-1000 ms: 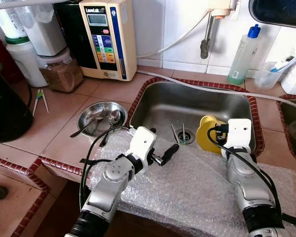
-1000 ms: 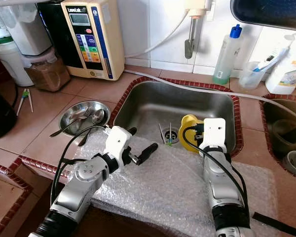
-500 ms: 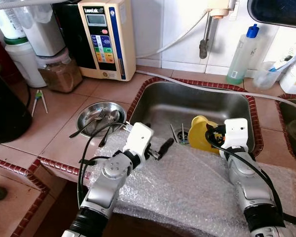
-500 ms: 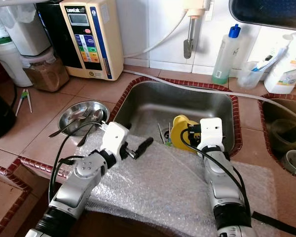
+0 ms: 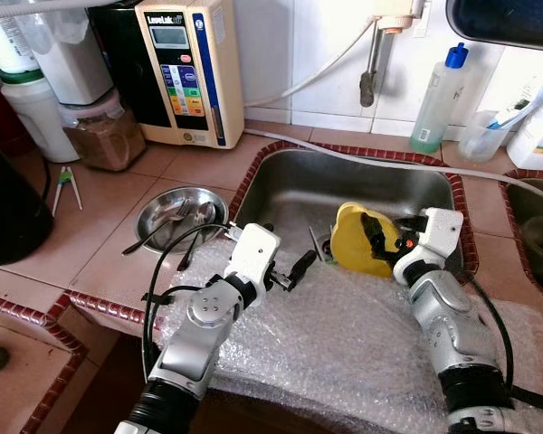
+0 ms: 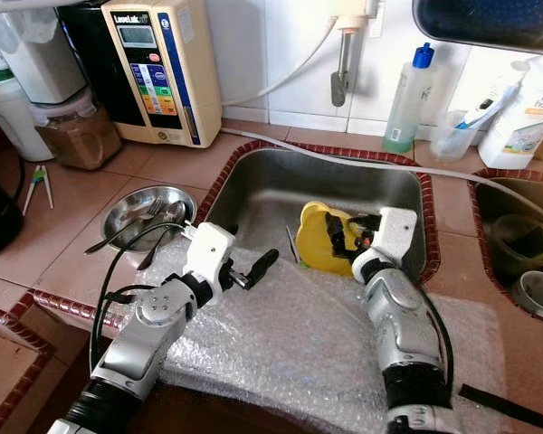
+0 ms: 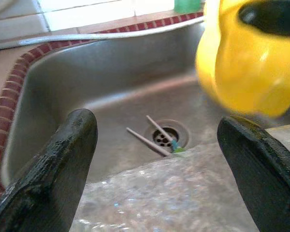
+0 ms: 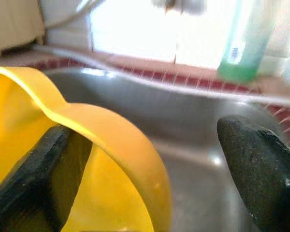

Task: Kitchen organization

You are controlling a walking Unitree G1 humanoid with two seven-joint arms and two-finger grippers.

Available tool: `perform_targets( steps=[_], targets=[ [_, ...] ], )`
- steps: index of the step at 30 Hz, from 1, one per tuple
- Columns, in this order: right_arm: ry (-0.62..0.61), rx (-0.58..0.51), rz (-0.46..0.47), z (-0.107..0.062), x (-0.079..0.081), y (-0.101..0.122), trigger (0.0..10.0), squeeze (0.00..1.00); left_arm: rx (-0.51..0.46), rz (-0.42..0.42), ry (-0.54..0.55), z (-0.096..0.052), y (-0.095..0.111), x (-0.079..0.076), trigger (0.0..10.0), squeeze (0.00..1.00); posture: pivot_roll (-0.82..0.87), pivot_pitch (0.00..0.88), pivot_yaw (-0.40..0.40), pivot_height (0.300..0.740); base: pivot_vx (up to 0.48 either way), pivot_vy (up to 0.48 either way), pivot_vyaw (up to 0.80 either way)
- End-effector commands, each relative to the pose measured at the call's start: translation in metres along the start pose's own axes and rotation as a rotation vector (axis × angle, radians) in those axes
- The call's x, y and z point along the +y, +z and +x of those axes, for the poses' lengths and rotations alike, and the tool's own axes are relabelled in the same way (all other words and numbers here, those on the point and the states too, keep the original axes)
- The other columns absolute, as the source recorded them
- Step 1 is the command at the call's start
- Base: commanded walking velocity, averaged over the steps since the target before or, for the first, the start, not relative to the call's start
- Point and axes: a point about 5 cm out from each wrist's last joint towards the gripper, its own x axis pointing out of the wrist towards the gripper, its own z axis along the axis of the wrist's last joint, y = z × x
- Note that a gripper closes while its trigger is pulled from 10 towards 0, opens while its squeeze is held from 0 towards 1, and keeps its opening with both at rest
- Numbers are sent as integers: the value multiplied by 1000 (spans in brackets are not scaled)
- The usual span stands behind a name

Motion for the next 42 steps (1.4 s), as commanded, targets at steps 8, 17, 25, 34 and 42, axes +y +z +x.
perform_targets(
  steps=[8,17,25,34,42],
  targets=[
    [62,89,-79,-2,9,-12,10000,1000,15,20,34,1,-2,5,10000,1000,-183,23,82,740,0,0,0],
    [47,25,-131,-1,11,0,10000,1000,15,27,45,2,-2,6,10000,1000,-184,22,82,740,0,0,0],
    [155,118,18,-2,27,-13,10000,0,10,44,97,2,0,11,10000,1000,-184,22,83,740,0,0,0],
    [216,197,-119,0,34,-21,10000,0,13,50,107,2,-1,12,10000,776,-181,22,81,740,0,0,0],
    [-1,59,-31,2,11,-1,10000,0,3,57,147,2,0,15,10000,510,-181,20,82,740,0,0,0]
  ],
)
